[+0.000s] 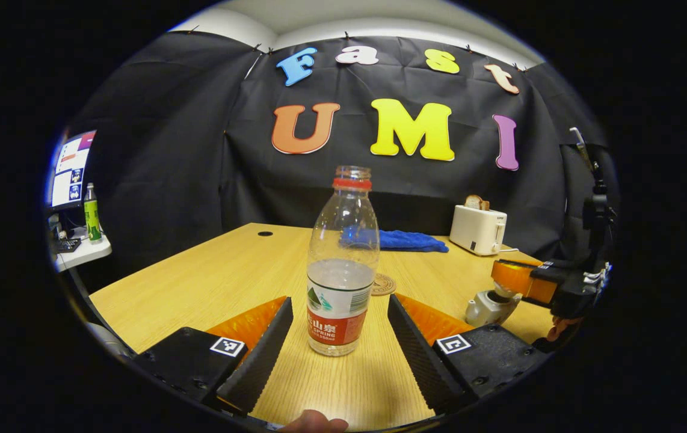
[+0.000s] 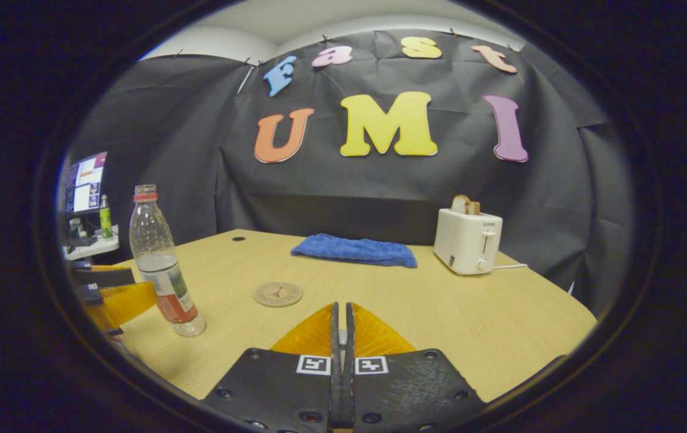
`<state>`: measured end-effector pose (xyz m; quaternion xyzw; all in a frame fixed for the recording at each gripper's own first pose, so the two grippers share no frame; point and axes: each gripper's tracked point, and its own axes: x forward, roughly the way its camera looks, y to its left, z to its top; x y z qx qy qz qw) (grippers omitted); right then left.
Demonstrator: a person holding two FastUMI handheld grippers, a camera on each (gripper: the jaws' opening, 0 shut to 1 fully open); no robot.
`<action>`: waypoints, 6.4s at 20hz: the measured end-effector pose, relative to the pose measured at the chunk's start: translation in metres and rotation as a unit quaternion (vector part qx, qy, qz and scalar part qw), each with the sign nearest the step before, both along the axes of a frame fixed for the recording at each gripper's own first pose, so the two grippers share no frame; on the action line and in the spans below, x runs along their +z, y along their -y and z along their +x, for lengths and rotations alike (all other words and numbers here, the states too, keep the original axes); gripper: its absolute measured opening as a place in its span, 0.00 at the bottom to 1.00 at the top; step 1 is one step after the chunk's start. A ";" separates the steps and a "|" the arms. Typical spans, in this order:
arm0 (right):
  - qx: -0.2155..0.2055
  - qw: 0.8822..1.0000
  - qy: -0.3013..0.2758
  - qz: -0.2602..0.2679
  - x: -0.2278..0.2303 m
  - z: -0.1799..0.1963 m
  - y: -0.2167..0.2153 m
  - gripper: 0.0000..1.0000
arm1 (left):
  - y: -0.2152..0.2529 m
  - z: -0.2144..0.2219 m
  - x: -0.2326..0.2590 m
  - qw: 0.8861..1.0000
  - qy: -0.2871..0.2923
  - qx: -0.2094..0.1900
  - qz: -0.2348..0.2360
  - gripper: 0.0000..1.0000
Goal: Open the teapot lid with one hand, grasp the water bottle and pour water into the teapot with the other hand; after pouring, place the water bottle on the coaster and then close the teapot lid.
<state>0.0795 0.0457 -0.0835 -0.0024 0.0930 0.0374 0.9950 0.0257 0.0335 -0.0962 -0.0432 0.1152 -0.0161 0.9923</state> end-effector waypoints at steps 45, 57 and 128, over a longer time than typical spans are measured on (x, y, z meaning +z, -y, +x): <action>-0.040 0.999 -0.014 0.019 -0.004 -0.049 0.136 0.00 | 0.042 0.031 0.017 0.745 -0.047 -0.145 0.649 0.74; -0.048 0.999 -0.006 0.017 -0.004 -0.052 0.147 0.00 | 0.054 0.032 0.022 0.659 -0.040 -0.163 0.733 0.74; -0.040 0.998 -0.004 0.045 -0.007 -0.055 0.149 0.00 | 0.083 0.055 0.066 0.492 0.041 -0.144 0.857 0.74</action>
